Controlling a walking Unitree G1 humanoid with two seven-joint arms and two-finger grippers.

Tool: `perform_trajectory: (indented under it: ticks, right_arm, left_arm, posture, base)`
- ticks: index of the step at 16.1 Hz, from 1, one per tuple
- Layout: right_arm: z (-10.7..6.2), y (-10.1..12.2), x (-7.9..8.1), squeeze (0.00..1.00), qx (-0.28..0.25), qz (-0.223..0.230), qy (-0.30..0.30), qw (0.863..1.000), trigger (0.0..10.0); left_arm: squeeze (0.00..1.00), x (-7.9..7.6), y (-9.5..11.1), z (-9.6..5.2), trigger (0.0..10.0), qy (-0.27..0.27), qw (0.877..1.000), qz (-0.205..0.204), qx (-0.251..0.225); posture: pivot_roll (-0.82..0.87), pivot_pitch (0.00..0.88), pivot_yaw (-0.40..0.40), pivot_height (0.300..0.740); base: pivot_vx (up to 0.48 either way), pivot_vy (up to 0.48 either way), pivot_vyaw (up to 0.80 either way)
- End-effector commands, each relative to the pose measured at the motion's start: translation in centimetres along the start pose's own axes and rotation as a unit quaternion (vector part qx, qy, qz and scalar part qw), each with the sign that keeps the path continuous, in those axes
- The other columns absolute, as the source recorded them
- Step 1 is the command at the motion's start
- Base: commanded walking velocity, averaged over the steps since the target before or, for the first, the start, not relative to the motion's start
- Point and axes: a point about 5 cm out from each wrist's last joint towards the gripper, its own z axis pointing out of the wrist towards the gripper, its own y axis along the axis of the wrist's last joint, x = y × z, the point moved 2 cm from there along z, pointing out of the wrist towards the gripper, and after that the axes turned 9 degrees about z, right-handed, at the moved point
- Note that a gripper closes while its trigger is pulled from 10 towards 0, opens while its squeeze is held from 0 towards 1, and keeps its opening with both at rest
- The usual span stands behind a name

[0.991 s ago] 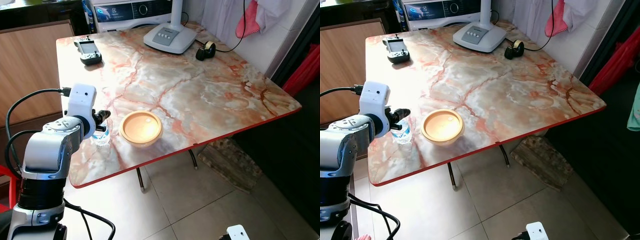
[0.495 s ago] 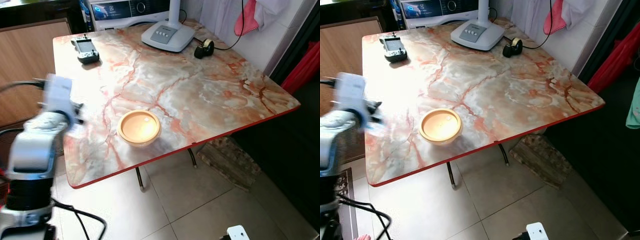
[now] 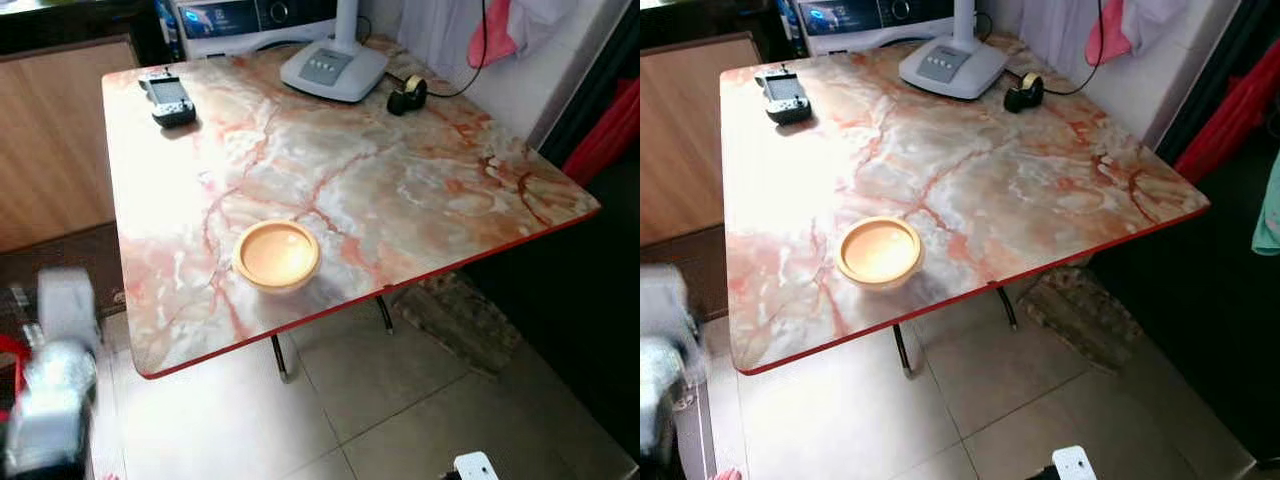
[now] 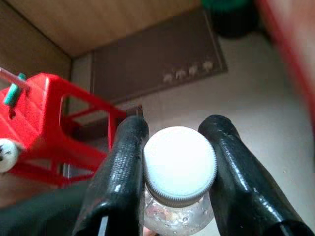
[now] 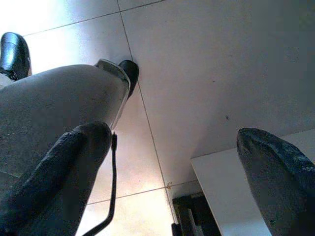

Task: Restocking fridge

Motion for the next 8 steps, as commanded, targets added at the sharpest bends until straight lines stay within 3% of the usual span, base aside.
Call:
perform_trajectory:
  ticks: [1, 4, 6, 8]
  right_arm:
    - [-0.1, -0.6, -0.3, 0.00, 0.004, 0.007, -0.005, 1.000, 10.0]
    - [0.0, -0.6, -0.2, 0.00, -0.002, 0.023, -0.012, 1.000, 10.0]
    - [0.0, -0.6, -0.1, 0.00, -0.015, 0.063, -0.022, 0.998, 10.0]
    - [0.0, -0.6, -0.1, 0.00, -0.020, 0.072, -0.024, 0.997, 10.0]
  left_arm:
    - [0.00, -0.6, -1.0, 0.0, 10.0, -0.005, 1.000, 0.011, -0.012]
    - [0.00, -3.4, -7.0, -0.9, 10.0, -0.045, 0.997, 0.054, 0.030]
    - [0.00, -6.1, -10.2, -1.7, 10.0, -0.098, 0.988, 0.112, 0.049]
    - [0.00, -6.9, -11.5, -1.9, 10.0, -0.113, 0.985, 0.115, 0.056]
  posture:
    - [0.16, 0.112, -0.057, 0.740]
    - [0.15, 0.115, -0.054, 0.740]
    - [0.14, 0.116, -0.048, 0.740]
    - [0.14, 0.116, -0.046, 0.740]
  base:
    - [0.000, 0.000, 0.00]
    - [0.000, 0.000, 0.00]
    - [0.000, 0.000, 0.00]
    - [0.000, 0.000, 0.00]
